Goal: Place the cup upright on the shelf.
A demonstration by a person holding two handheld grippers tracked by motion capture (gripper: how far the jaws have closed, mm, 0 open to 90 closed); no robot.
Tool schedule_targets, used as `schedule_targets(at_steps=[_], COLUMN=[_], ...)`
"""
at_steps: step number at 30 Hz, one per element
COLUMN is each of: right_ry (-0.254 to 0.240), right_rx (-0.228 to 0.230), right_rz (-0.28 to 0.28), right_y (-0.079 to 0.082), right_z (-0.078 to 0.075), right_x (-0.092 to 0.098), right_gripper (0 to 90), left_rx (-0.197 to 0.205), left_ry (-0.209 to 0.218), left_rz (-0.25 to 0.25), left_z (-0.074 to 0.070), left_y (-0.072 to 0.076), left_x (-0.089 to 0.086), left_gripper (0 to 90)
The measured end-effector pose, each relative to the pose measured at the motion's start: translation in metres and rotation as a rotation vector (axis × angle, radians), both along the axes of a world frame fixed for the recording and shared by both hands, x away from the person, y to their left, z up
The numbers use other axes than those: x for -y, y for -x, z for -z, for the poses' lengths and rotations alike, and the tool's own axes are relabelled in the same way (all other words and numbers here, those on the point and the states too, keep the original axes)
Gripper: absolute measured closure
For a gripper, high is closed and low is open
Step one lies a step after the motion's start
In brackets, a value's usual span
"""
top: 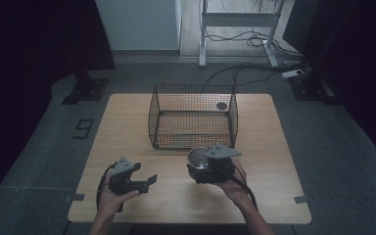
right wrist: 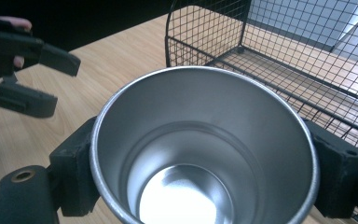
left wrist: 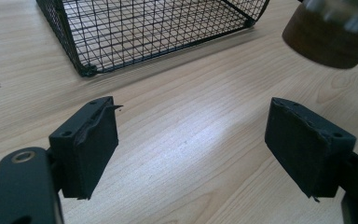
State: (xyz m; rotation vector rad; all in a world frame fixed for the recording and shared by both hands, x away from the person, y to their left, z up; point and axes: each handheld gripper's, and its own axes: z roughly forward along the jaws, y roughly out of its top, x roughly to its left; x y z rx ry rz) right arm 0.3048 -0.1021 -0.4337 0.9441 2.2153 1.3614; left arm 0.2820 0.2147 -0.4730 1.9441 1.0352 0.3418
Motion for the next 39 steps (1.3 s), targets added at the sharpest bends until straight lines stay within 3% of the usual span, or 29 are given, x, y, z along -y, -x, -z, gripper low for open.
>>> schedule_targets(at_steps=[17,23,39], right_ry=[-0.018,-0.056,-0.062], right_rx=[0.004,-0.014,-0.011], right_rz=[-0.003,-0.012,-0.015], right_y=[-0.016,-0.026,-0.045], right_z=[-0.019,-0.028,-0.049], right_x=[0.0,-0.001,-0.002], right_gripper=[14.0,14.0,14.0], left_rx=[0.008,0.01,0.019], left_ry=[-0.002,0.0,0.01], left_rz=[-0.009,-0.009,-0.028], left_z=[-0.002,-0.002,-0.005], left_y=[0.001,0.001,0.002], left_x=[-0.002,-0.002,-0.009], left_gripper=[17.5,17.5,17.5])
